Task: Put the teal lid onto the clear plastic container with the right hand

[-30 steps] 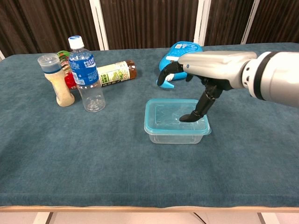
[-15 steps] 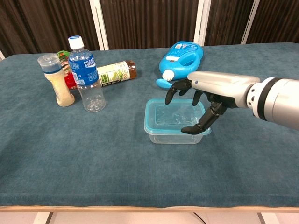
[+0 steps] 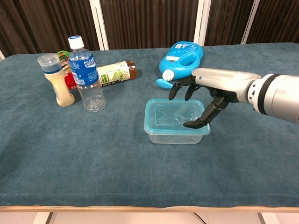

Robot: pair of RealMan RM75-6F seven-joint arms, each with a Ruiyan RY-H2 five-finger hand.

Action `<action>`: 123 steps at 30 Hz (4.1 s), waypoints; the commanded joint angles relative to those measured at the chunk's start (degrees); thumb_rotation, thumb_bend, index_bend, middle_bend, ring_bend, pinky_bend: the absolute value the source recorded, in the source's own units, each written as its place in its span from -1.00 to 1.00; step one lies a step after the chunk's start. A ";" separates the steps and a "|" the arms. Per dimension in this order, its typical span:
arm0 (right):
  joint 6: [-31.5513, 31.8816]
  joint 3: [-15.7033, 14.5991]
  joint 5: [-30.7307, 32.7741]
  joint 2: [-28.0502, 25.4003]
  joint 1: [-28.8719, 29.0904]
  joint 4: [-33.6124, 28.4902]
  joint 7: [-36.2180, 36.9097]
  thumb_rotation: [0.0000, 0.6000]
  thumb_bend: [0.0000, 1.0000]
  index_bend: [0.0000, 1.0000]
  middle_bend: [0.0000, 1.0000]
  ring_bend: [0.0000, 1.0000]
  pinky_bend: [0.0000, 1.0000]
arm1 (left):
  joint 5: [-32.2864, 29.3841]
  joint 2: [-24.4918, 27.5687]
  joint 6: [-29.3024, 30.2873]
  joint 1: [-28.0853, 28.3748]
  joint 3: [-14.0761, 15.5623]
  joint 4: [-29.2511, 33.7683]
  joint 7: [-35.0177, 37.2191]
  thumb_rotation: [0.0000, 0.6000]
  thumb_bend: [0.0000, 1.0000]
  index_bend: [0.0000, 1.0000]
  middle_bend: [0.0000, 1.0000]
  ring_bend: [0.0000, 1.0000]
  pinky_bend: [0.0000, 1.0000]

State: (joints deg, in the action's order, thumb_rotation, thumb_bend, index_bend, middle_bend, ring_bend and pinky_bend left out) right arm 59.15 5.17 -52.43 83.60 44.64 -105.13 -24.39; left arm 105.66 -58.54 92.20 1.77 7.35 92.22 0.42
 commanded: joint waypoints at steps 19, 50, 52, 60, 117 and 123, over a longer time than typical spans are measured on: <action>-1.70 0.53 1.21 1.39 0.26 1.40 -0.63 1.00 -0.17 -0.28 -0.49 -0.48 -0.32 | -0.03 -0.01 0.03 -0.02 0.00 -0.01 0.00 1.00 -0.14 -1.00 -1.00 -1.00 -0.68; -3.20 0.55 2.04 3.64 0.50 3.80 -0.70 1.00 -0.17 -0.28 -0.49 -0.48 -0.32 | 0.28 0.04 0.43 -0.18 0.14 -0.16 0.23 1.00 -0.14 -1.00 -1.00 -1.00 -0.68; -3.27 0.52 2.03 3.71 0.47 3.96 -0.62 1.00 -0.17 -0.28 -0.49 -0.48 -0.32 | 0.24 0.05 0.42 -0.16 0.10 -0.16 0.25 1.00 -0.14 -1.00 -1.00 -1.00 -0.68; -3.62 0.45 1.88 3.86 0.36 4.35 -0.18 1.00 -0.17 -0.27 -0.49 -0.48 -0.32 | 0.29 0.06 0.47 -0.17 0.12 -0.15 0.30 1.00 -0.13 -1.00 -1.00 -1.00 -0.68; -2.87 -0.17 -4.96 8.92 1.07 7.29 -3.47 1.00 -0.16 -0.19 -0.38 -0.39 -0.30 | 0.76 0.09 0.98 -0.18 0.18 -0.48 0.96 1.00 -0.14 -1.00 -1.00 -1.00 -0.68; -3.31 -0.17 -4.63 9.50 1.08 7.80 -3.57 1.00 -0.15 -0.19 -0.38 -0.39 -0.31 | 0.73 0.08 0.95 -0.17 0.17 -0.49 0.95 1.00 -0.14 -1.00 -1.00 -1.00 -0.68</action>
State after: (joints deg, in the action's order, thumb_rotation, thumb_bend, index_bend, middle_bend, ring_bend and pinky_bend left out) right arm 55.85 5.00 -57.06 93.09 45.72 -97.34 -27.96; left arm 106.38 -58.46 93.15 1.60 7.52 91.74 1.38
